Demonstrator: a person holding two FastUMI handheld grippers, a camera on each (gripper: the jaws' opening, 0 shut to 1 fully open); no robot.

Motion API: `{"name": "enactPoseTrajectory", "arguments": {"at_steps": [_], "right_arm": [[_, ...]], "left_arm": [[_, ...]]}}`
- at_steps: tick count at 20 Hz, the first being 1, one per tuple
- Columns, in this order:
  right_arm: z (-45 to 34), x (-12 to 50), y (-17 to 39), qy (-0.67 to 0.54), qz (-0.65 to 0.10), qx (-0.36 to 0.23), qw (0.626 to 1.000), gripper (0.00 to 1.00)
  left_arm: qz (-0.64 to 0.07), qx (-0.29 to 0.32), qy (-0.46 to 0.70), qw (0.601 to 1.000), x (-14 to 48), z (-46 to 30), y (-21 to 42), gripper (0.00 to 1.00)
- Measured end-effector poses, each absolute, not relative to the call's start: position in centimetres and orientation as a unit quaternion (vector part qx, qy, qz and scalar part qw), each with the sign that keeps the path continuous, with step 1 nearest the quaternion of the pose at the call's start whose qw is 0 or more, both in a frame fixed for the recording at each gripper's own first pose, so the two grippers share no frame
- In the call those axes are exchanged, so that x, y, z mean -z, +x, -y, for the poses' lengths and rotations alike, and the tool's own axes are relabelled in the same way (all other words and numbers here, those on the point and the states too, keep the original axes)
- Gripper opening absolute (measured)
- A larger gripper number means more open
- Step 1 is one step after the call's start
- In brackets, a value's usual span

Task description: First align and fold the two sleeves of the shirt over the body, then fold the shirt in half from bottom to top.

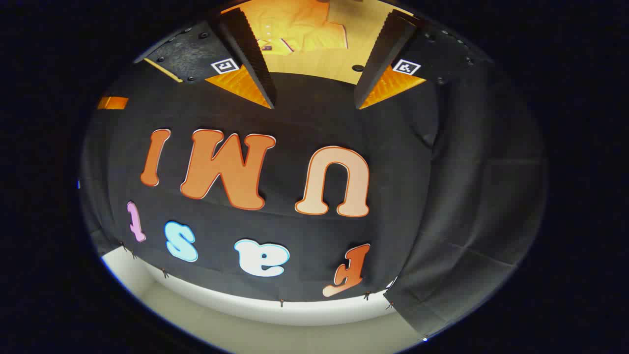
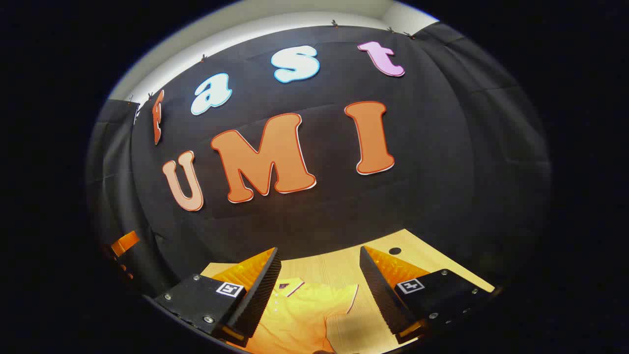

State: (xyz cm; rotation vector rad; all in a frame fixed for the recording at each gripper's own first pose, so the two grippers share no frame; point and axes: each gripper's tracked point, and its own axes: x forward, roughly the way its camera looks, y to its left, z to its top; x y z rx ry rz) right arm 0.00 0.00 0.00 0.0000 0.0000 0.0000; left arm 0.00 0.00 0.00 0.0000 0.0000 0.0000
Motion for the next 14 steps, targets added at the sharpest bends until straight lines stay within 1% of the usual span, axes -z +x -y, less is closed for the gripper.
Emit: {"name": "enactPoseTrajectory", "arguments": {"at_steps": [2, 3, 4, 6, 7, 10, 13, 14], "right_arm": [[0.3, 0.1, 2.5, -0.009, -0.003, -0.012, 1.0, 0.97], [0.3, 0.1, 3.6, -0.01, -0.005, -0.019, 1.0, 1.0], [0.4, 0.3, 4.5, -0.009, -0.009, -0.022, 1.0, 1.0], [0.9, 0.5, 5.7, -0.017, -0.013, -0.018, 1.0, 1.0], [1.2, 0.5, 6.2, -0.025, -0.012, -0.013, 1.0, 0.98], [1.2, 0.8, 7.2, -0.029, -0.016, -0.003, 0.999, 0.97], [1.1, 0.9, 7.7, -0.021, -0.014, 0.013, 1.0, 0.98], [0.9, 0.7, 7.7, -0.02, -0.009, 0.019, 1.0, 0.98]], "left_arm": [[0.005, -0.004, -0.013, 1.0, 0.4, 1.1, 1.2, 0.98], [0.004, -0.001, -0.023, 1.0, 0.8, 1.8, 1.9, 0.98], [0.003, 0.001, -0.032, 0.999, 1.1, 2.4, 2.4, 0.97], [0.004, -0.007, -0.027, 1.0, 1.3, 2.6, 3.2, 0.98], [0.014, -0.01, -0.023, 1.0, 1.0, 2.6, 3.7, 0.98], [0.042, 0.021, -0.03, 0.998, -0.5, 3.7, 5.1, 0.97], [0.023, 0.02, -0.006, 1.0, 0.9, 2.7, 8.0, 0.97], [0.018, 0.027, 0.002, 0.999, 1.3, 2.6, 8.6, 1.0]]}}
